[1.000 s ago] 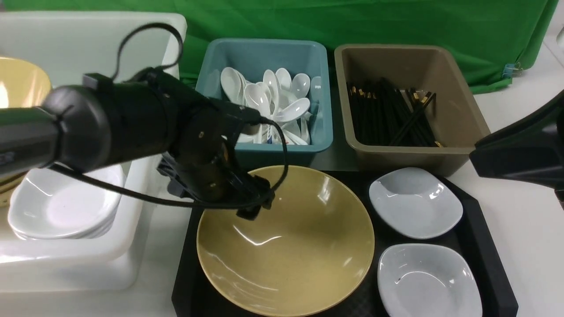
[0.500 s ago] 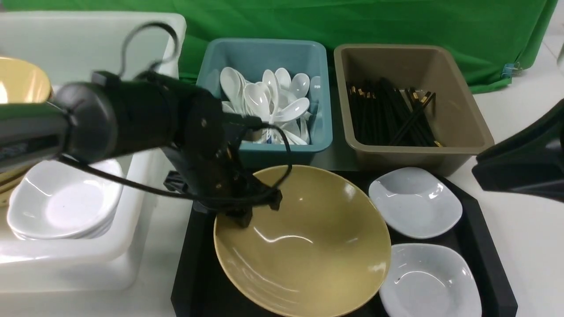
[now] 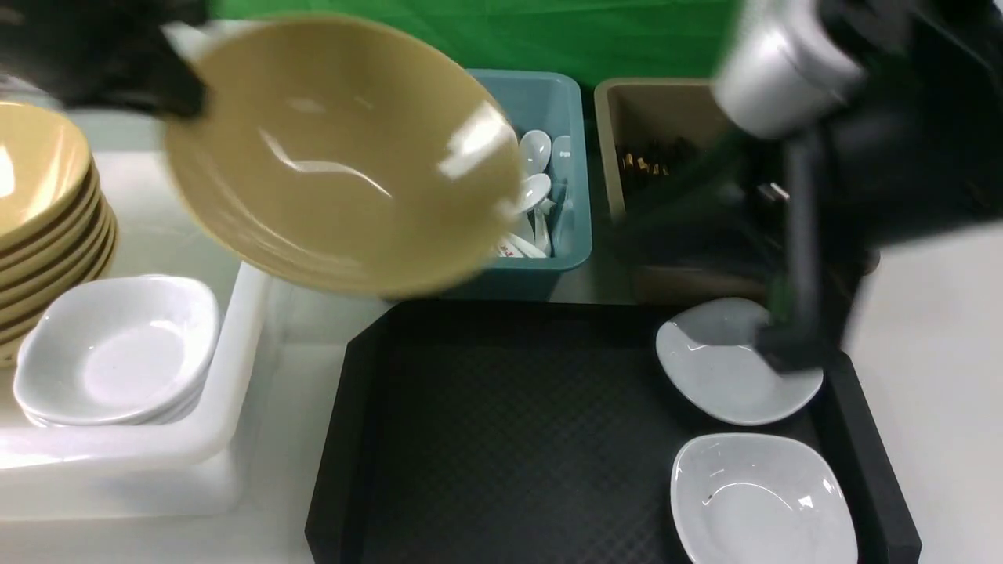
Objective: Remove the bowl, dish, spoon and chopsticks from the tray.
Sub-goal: Use the left arm to put the noodle bowl into the large storage box on the left
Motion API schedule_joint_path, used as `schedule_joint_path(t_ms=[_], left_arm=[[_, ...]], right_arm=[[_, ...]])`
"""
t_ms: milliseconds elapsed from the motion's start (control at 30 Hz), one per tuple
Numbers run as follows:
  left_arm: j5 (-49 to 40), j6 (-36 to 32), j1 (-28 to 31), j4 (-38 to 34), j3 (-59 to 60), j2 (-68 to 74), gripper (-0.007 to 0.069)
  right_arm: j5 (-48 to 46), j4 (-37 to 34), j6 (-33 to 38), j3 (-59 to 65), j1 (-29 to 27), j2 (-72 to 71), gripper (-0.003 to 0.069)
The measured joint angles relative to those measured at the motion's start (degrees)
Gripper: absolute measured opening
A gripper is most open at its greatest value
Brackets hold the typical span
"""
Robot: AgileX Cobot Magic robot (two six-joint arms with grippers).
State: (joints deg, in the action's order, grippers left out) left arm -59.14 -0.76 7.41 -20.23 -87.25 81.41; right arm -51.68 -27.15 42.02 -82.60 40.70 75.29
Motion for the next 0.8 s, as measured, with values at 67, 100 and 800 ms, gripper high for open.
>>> schedule_joint_path(t_ms=[67, 100, 800], left_arm=[[-0.18, -1.15, 8.69, -2.11, -0.38, -0.97, 0.0026], [-0.13, -2.15, 13.25, -3.68, -0.38, -1.21, 0.0026], [3.93, -12.30, 40.69, -20.54, 2.28, 15.70, 0.0093]], right_arm=[[0.40, 0.00, 0.13, -6.09, 2.39, 4.62, 0.0000], [0.40, 0.00, 0.18, -9.11, 3.41, 6.77, 0.0000], [0.89, 0.80, 0.36, -31.67, 11.16, 25.42, 0.0006]])
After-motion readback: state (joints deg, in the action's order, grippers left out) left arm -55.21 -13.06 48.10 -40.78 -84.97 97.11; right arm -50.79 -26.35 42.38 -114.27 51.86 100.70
